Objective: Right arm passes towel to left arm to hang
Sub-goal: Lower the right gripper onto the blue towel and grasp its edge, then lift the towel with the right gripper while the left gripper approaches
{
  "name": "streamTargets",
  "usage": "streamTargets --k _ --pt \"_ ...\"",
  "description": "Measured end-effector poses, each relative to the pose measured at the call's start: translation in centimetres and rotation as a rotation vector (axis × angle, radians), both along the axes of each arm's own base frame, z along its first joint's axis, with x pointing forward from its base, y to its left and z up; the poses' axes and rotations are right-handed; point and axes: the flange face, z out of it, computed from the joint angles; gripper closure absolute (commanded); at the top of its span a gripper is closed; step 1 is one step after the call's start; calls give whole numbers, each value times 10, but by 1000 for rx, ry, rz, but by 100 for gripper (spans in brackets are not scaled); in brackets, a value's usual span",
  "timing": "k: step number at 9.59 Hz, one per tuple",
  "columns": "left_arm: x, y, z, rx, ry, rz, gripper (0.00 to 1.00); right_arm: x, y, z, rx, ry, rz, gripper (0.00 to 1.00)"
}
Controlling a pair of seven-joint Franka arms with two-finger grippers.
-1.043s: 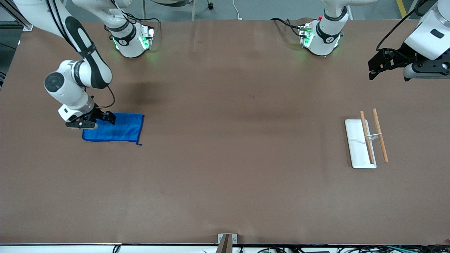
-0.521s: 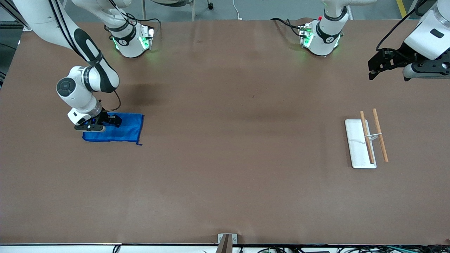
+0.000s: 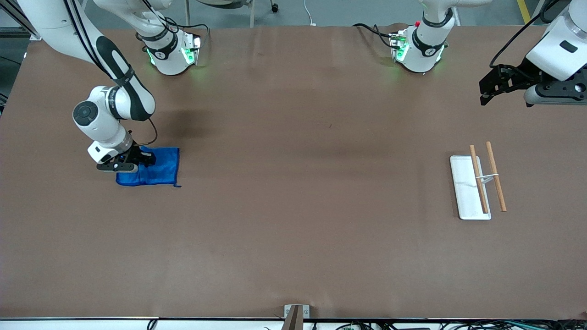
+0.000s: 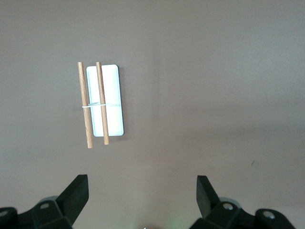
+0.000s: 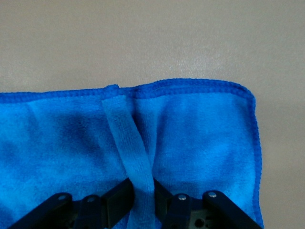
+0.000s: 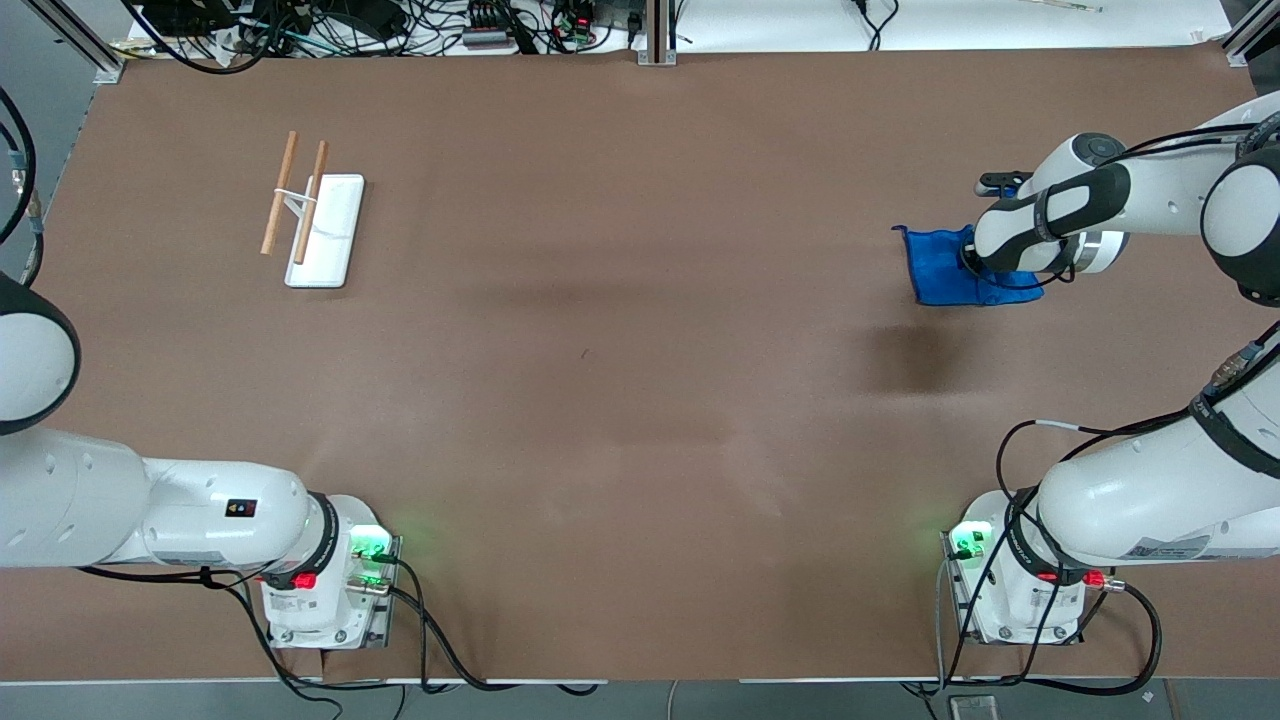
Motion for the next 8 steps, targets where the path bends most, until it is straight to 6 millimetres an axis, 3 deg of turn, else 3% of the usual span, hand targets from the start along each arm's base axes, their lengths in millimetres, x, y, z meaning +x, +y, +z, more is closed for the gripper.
streamTargets --k 2,5,7,8 --pt "0 -1 -1 -6 2 -1 0 15 1 27 11 102 -11 100" --pt "1 -2 -1 -27 7 1 0 59 30 116 37 202 -28 100" --pt "1 -5 -2 -73 16 1 0 81 85 171 159 228 -32 100" --pt "4 -13 -8 -171 44 0 0 94 129 204 252 199 -12 100"
